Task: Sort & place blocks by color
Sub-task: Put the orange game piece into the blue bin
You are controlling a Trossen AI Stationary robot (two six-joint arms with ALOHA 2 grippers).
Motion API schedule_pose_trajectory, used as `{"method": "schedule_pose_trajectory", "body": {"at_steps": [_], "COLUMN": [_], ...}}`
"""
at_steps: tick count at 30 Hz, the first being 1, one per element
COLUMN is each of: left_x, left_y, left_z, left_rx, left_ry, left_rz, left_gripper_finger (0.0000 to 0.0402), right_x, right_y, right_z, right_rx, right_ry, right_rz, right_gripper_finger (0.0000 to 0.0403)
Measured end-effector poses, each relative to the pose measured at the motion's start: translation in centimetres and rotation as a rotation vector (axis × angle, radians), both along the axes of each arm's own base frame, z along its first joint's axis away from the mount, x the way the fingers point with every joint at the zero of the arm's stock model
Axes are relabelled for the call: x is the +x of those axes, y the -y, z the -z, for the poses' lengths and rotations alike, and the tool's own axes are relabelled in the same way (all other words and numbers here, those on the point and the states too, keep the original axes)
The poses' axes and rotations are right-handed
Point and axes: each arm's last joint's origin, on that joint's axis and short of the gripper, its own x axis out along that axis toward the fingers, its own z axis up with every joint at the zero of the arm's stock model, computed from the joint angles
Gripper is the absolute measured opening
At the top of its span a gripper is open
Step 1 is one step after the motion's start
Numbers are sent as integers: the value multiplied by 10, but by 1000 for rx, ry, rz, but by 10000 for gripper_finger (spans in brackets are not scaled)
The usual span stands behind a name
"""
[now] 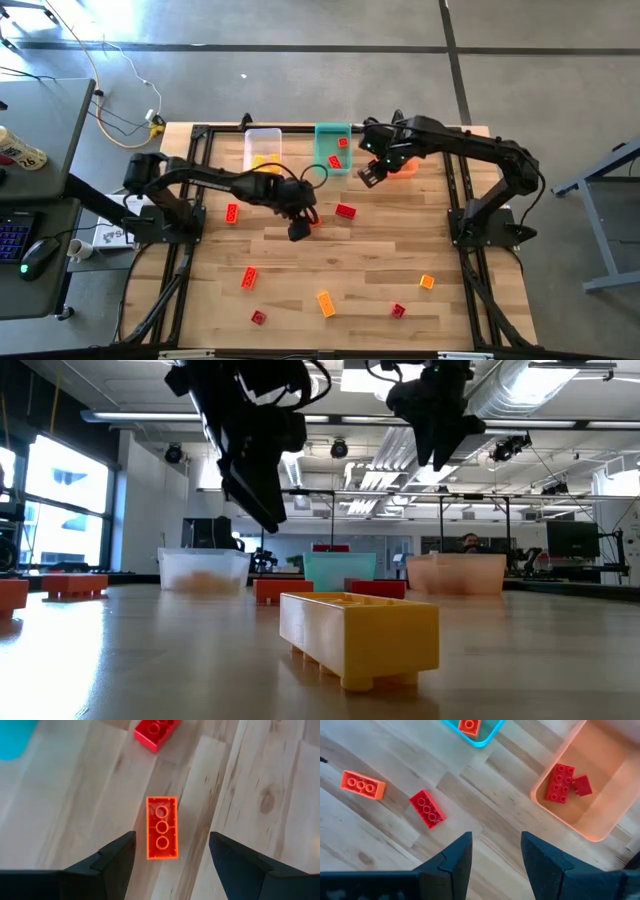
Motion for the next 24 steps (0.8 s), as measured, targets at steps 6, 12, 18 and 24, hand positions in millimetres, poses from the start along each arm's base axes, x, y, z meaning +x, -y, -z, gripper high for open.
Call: {"method": "schedule_pose_trajectory", "body": {"at_steps": [6, 12, 18, 24], "left_x": [10, 12, 14, 16], "left_y": [4, 2, 2, 2], "left_z": [17, 30, 39, 38], "left_rx": [-2, 42, 36, 43], "left_ry": [-22, -67, -92, -70], "left_rz": [16, -11, -6, -10], "left_gripper_finger": [241, 241, 241, 241], "right_x": [1, 2, 2, 2], "right_y": [-5, -8, -9, -9], "right_z": [0, 0, 0, 0], "right_rx": [-6, -30, -30, -30], "right_ry": [-1, -6, -6, -6], "right_rz": [-14, 0, -3, -3], "right_gripper_finger": [156, 156, 156, 156]}}
